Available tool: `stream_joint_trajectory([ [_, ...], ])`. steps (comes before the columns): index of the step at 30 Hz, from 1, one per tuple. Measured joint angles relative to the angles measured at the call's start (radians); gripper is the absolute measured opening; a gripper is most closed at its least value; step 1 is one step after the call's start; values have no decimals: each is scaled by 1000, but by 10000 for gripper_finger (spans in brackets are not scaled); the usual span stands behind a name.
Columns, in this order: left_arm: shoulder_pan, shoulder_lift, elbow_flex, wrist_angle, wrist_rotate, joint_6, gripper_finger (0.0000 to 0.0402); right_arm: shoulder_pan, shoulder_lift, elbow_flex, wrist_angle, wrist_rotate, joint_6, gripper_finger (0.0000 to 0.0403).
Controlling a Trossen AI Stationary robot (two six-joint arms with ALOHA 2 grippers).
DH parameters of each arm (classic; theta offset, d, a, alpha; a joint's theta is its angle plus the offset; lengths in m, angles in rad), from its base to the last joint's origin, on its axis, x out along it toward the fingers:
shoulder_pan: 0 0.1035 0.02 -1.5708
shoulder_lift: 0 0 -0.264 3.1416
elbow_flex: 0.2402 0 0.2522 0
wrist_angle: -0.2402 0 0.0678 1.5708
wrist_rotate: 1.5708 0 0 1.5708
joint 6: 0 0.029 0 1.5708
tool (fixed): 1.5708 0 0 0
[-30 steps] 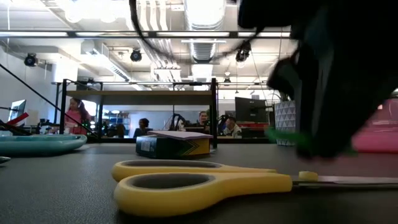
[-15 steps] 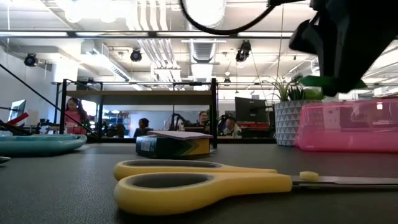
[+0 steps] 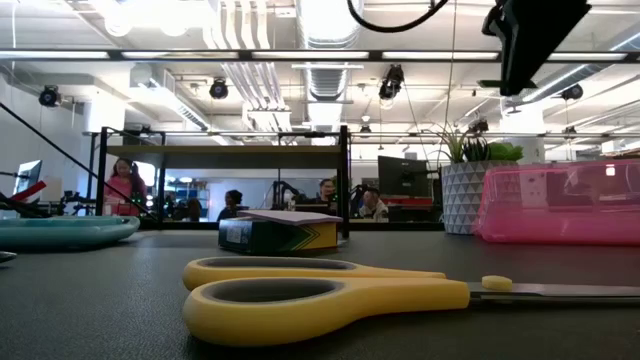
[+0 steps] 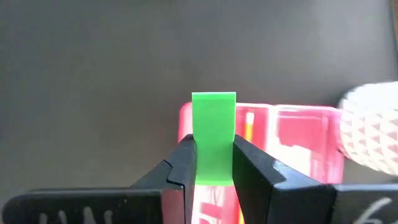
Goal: Pack school essentials
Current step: Put the green eraser into the pink supply box
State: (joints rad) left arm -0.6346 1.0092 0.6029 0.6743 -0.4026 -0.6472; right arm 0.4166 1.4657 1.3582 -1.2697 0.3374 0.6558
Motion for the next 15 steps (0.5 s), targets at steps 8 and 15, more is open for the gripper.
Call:
stream_joint_trajectory([
  [8,0,0,0,-2,-26,2,205,-71,-97,-174,2,-1,109,77],
  [15,2,0,0,-2,-34,2,205,-77,-125,-369,114,-126,148,77],
])
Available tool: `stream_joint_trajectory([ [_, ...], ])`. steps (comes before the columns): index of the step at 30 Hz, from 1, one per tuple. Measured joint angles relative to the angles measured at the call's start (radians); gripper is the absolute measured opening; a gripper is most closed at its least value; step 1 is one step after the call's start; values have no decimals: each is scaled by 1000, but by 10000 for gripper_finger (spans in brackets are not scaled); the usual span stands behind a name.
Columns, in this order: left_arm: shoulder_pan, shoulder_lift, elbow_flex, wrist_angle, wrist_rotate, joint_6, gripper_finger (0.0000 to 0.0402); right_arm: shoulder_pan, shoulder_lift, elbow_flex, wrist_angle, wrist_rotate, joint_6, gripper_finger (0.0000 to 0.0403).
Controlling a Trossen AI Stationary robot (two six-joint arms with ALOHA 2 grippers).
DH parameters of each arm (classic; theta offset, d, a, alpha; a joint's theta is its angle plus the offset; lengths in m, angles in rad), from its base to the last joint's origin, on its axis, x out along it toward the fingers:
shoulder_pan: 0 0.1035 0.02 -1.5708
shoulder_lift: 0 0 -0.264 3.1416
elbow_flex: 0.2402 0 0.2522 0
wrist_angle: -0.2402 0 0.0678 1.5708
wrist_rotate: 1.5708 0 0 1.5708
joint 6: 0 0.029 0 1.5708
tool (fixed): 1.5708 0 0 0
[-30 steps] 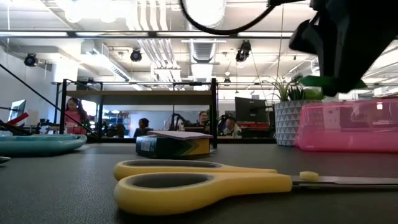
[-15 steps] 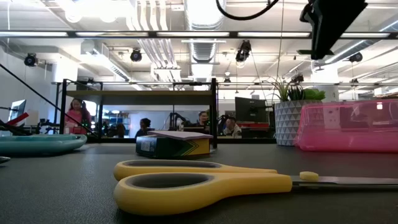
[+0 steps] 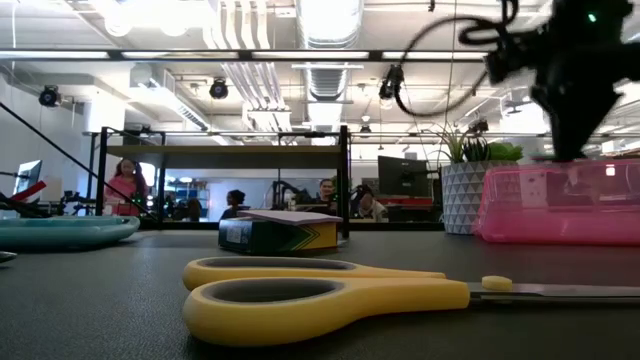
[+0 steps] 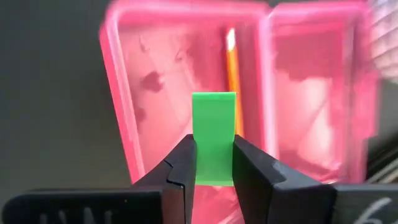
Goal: Pack school essentials
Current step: Put the green eraser into the pink supply box, then put the yellow scissors into the pink supply box
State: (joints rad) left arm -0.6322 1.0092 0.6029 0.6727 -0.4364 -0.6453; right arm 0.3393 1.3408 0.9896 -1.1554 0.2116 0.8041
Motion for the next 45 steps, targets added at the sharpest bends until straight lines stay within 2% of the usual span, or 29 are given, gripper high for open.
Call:
stream_joint_trajectory([
  [6,4,0,0,0,-17,0,205,0,-12,-105,48,-33,73,77],
  [17,4,0,1,0,-18,-1,205,0,-13,-160,151,-38,104,80],
  [21,4,0,1,1,-18,-1,205,0,-13,-160,151,-38,140,99],
  [29,4,0,1,1,-18,-1,205,0,-12,-158,137,-59,202,163],
  [33,4,0,1,0,-18,-1,205,0,-12,-115,65,-58,210,182],
  [38,4,0,-1,-1,-18,-1,205,0,-12,1,9,-54,199,181],
  [41,4,0,-3,-3,-18,-1,205,0,-10,74,61,-54,185,175],
  [45,4,2,-5,-3,-12,-1,205,17,10,135,254,-52,103,170],
])
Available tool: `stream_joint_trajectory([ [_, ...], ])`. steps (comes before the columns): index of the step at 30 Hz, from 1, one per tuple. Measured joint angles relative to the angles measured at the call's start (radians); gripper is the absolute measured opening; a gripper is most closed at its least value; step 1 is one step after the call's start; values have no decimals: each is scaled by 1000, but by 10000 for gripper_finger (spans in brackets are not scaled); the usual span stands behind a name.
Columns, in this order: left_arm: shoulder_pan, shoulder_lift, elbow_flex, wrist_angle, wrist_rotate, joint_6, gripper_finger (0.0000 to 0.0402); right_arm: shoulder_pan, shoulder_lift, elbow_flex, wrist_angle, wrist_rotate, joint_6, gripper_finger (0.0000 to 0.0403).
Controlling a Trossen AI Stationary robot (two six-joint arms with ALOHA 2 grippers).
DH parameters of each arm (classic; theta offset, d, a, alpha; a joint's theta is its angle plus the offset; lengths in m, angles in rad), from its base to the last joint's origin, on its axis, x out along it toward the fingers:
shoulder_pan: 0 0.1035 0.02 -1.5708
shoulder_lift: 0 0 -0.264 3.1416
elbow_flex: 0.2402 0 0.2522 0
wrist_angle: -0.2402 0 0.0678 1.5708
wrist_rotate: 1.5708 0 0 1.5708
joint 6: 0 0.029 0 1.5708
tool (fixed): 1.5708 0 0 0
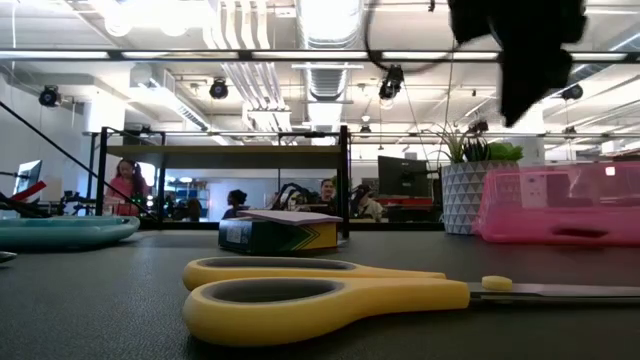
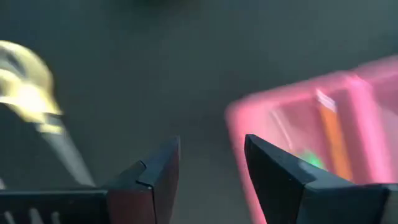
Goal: Pack school essentials
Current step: Put the yellow scissors into the pink supply box
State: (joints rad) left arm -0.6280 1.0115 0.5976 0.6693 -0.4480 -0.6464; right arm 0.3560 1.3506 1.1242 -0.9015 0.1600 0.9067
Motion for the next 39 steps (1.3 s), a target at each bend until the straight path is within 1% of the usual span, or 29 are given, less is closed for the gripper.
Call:
stream_joint_trajectory([
  [3,0,0,0,1,36,-2,205,14,37,29,152,-2,-63,169],
  [5,-2,0,0,1,69,-2,205,27,70,49,219,-1,-94,169],
  [11,-10,0,-1,1,152,-4,205,98,204,119,303,0,-199,169],
  [18,-41,0,-2,1,164,-5,205,193,418,240,315,-1,-218,169],
  [26,-73,0,-2,2,169,-10,205,240,615,374,316,-2,-212,169],
  [32,-76,0,-3,1,169,-54,205,242,685,402,312,9,-211,169],
  [36,-76,0,-3,1,169,-54,205,242,692,403,313,56,-211,169],
  [39,-79,0,-3,2,169,-54,205,242,689,403,313,72,-210,169],
])
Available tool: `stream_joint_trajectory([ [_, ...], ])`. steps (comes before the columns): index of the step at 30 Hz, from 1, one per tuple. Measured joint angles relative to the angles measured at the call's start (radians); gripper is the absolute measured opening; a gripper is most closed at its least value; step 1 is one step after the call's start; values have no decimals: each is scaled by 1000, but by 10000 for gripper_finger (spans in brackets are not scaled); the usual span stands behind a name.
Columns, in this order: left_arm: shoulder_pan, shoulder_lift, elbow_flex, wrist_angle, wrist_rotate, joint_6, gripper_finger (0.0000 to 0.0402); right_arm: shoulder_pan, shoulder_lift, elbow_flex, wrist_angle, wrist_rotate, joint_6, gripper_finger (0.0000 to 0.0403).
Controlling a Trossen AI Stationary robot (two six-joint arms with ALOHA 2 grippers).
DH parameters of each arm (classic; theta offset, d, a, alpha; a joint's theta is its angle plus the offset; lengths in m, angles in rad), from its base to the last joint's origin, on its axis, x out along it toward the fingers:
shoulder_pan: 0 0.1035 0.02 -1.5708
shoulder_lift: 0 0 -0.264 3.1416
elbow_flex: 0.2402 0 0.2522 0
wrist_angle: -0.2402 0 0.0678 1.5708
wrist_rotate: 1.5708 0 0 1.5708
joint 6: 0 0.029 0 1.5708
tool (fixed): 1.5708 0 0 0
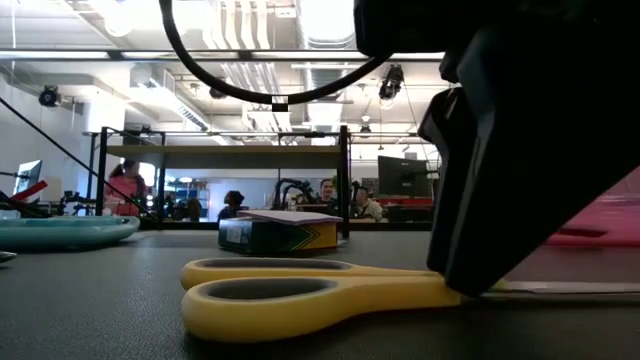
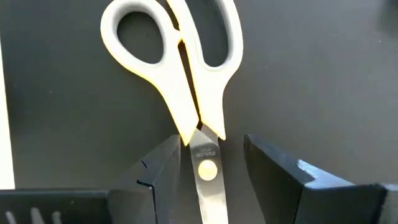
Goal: Pack school essentials
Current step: Put the yellow scissors into the pink supply box
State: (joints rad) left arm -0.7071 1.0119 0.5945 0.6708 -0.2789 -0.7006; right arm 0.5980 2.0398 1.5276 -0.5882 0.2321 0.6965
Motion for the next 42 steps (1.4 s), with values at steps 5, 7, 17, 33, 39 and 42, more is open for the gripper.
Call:
stream_joint_trajectory([
  [5,-1,0,0,0,0,0,205,0,-2,0,0,1,0,169],
  [7,-1,0,-1,0,0,0,205,0,3,0,-3,1,0,169],
  [17,-1,0,-10,1,-1,-1,205,-3,41,0,-2,-41,2,163],
  [33,-1,0,-11,0,-1,-1,205,-3,29,-2,-3,-58,18,37],
  [39,-1,0,-12,0,-1,-1,205,-4,-21,-9,-24,-76,13,39],
  [42,-1,0,-12,0,-1,-1,205,-3,-60,-8,-15,-74,11,39],
])
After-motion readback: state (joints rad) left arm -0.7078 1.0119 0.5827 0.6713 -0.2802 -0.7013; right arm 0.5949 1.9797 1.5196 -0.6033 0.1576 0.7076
